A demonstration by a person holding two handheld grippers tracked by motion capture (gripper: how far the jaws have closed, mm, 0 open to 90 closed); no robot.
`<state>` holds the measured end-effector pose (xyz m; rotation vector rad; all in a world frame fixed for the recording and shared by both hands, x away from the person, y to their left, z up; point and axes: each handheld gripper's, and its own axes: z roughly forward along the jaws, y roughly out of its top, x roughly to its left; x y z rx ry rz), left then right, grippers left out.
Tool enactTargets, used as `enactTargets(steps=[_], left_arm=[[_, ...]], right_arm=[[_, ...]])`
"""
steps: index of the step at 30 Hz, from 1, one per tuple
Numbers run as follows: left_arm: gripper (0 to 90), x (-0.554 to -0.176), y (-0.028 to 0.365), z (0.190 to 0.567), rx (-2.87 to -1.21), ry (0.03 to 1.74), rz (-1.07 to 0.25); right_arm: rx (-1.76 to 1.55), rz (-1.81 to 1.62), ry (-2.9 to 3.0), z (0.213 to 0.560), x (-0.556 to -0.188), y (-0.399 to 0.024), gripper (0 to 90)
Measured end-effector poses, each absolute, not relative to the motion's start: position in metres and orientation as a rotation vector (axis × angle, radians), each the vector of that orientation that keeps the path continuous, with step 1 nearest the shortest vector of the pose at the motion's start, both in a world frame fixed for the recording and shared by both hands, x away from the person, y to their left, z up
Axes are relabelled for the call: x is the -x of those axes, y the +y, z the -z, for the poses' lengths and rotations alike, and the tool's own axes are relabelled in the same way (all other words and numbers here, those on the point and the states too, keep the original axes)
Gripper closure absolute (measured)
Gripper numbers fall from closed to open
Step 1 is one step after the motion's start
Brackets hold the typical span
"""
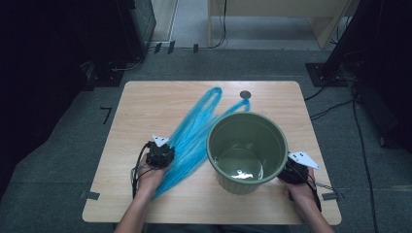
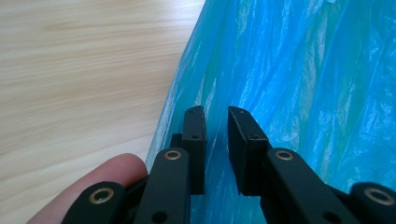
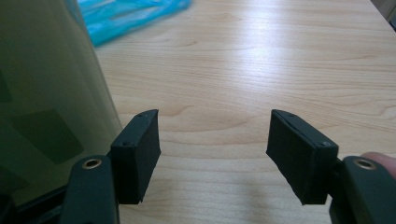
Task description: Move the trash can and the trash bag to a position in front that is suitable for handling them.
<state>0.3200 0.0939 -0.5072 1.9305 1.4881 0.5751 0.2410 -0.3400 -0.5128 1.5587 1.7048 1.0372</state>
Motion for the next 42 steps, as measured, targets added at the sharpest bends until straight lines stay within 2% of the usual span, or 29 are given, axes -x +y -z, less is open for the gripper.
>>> enactTargets(steps=[5, 8, 10, 12, 16, 18, 20, 22, 25, 29, 33, 42], left_arm=[[77.3, -0.314, 0.13, 0.505, -1.8, 1.648, -0.594], [76.9, -0.307, 0.135, 0.507, -1.759, 1.688, -0.593], [71.3, -0.3, 0.132, 0.505, -1.762, 1.663, -0.552], [61.2, -0.293, 0.123, 0.5, -1.779, 1.595, -0.473], [46.1, -0.286, 0.109, 0.48, -1.827, 1.413, -0.367], [42.5, -0.287, 0.109, 0.469, -1.825, 1.371, -0.387], [34.8, -0.292, 0.114, 0.461, -1.827, 1.343, -0.44], [29.6, -0.299, 0.121, 0.46, -1.831, 1.372, -0.51], [25.6, -0.309, 0.13, 0.473, -1.839, 1.424, -0.502], [26.5, -0.312, 0.13, 0.491, -1.864, 1.451, -0.462], [26.8, -0.308, 0.123, 0.493, -1.878, 1.45, -0.405], [26.6, -0.291, 0.099, 0.488, -1.961, 1.322, -0.137]], right_arm=[[-1.548, -1.032, 1.728, 0.515, -0.24, -0.333, 35.0], [-1.546, -1.026, 1.742, 0.515, -0.24, -0.329, 34.9], [-1.544, -1.016, 1.756, 0.516, -0.24, -0.327, 34.8], [-1.533, -1.012, 1.768, 0.517, -0.239, -0.325, 34.6], [-1.536, -1.021, 1.778, 0.517, -0.236, -0.323, 34.1], [-1.528, -1.025, 1.787, 0.517, -0.235, -0.323, 34.0], [-1.518, -1.026, 1.791, 0.517, -0.233, -0.323, 33.8], [-1.517, -1.029, 1.795, 0.517, -0.232, -0.322, 33.6], [-1.507, -1.025, 1.797, 0.518, -0.231, -0.321, 33.1], [-1.524, -1.026, 1.792, 0.518, -0.231, -0.317, 33.1], [-1.514, -1.014, 1.794, 0.518, -0.23, -0.308, 33.0], [-1.498, -0.997, 1.806, 0.519, -0.236, -0.292, 32.1]])
